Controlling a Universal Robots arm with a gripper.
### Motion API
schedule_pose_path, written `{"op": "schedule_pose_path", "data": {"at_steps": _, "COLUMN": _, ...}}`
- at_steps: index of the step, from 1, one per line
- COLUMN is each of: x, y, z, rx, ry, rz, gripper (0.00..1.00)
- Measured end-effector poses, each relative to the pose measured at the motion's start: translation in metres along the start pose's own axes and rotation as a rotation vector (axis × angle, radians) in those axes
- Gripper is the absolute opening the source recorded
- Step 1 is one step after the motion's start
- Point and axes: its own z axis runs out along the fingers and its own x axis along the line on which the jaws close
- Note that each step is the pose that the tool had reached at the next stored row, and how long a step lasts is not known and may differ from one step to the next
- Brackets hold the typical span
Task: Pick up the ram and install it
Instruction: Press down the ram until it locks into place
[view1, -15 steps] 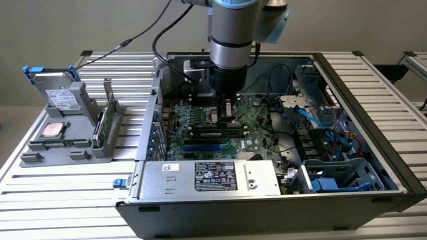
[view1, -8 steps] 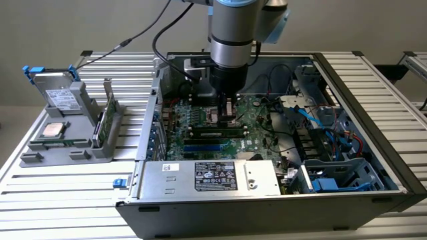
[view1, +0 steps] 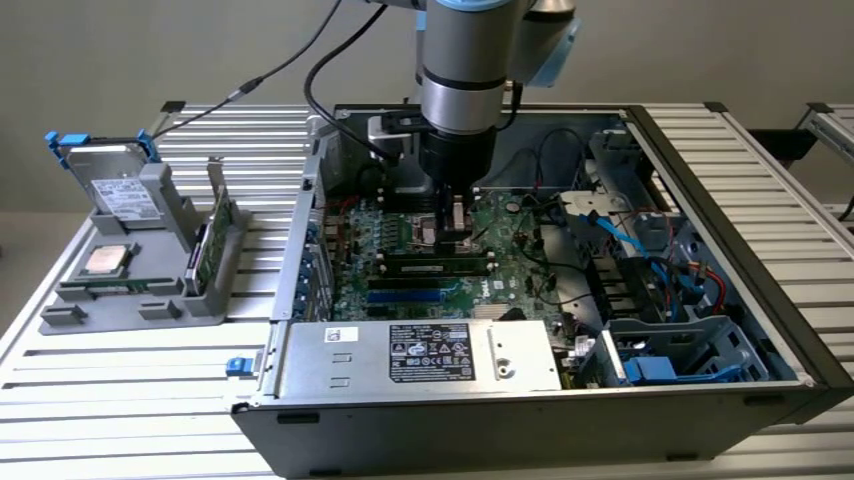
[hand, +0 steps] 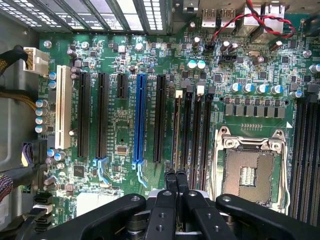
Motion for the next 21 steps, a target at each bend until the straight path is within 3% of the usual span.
{"op": "schedule_pose_path", "data": {"at_steps": 8, "x": 0.0004, "y": 0.0001, "z": -0.0001, "rx": -0.0003, "ry": -0.0002, "rz": 0.003, "gripper": 0.10}}
{"op": "schedule_pose_path", "data": {"at_steps": 21, "x": 0.0004, "y": 0.0000, "z": 0.0000, "rx": -0.0109, "ry": -0.0061, "rz": 0.196, "gripper": 0.10}}
